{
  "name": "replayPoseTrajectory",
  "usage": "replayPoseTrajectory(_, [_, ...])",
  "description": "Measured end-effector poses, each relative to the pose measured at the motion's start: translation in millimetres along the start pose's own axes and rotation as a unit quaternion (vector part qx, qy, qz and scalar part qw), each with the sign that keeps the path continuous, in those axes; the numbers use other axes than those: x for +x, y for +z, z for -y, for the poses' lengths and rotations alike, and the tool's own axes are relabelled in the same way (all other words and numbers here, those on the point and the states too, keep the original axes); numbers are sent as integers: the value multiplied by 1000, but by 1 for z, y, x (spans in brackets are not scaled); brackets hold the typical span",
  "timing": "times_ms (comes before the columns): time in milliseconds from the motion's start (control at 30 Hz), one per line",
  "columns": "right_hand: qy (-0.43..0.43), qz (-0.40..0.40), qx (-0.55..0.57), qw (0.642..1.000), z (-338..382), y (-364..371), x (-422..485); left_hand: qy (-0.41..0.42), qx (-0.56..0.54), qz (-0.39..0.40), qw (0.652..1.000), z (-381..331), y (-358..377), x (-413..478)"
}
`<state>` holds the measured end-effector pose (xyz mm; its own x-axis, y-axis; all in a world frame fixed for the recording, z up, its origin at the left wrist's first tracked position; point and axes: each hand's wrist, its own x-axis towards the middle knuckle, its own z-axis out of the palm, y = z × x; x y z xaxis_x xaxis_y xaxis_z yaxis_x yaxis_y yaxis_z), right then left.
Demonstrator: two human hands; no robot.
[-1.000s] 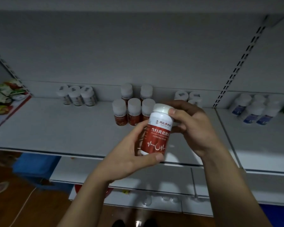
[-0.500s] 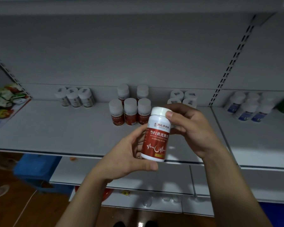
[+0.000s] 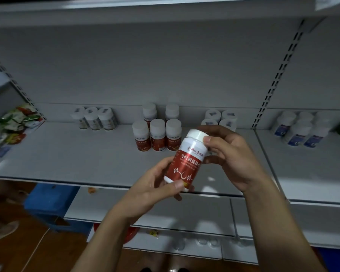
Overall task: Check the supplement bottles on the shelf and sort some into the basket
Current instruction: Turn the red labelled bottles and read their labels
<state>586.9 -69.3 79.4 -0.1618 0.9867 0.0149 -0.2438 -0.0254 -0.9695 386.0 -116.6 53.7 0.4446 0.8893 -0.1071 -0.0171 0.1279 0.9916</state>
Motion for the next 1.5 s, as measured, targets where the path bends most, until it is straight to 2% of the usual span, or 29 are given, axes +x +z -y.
replayPoseTrajectory(100, [6,5,18,1000,0,0,0,11,-30,-23,999,3,4,2])
replayPoseTrajectory(233, [43,-1,-22,999,2,2,-1,71,101,-138,983,7,6,4])
replayPoseTrajectory(433, [20,-52,-83,995,4,13,0,106,172,-164,966,10,10,3])
replayPoseTrajectory(533, [25,-60,-87,994,5,15,0,99,160,-154,970,8,10,3])
replayPoseTrajectory(667, [37,-59,-87,994,7,14,-1,84,130,-97,983,8,2,0])
replayPoseTrajectory(833, [52,-38,-60,996,11,8,1,-5,-59,-40,997,9,-2,5])
replayPoseTrajectory(1000, [55,-25,-26,998,13,7,4,-36,-140,23,989,6,-8,9])
replayPoseTrajectory(1100, [53,-35,-27,998,13,8,9,-14,-114,-32,993,6,-6,11])
replayPoseTrajectory(1233, [45,-55,-98,993,9,10,13,31,-5,-148,988,9,-1,15])
replayPoseTrajectory(1500, [33,-71,-103,992,7,12,21,67,46,-176,981,15,4,22])
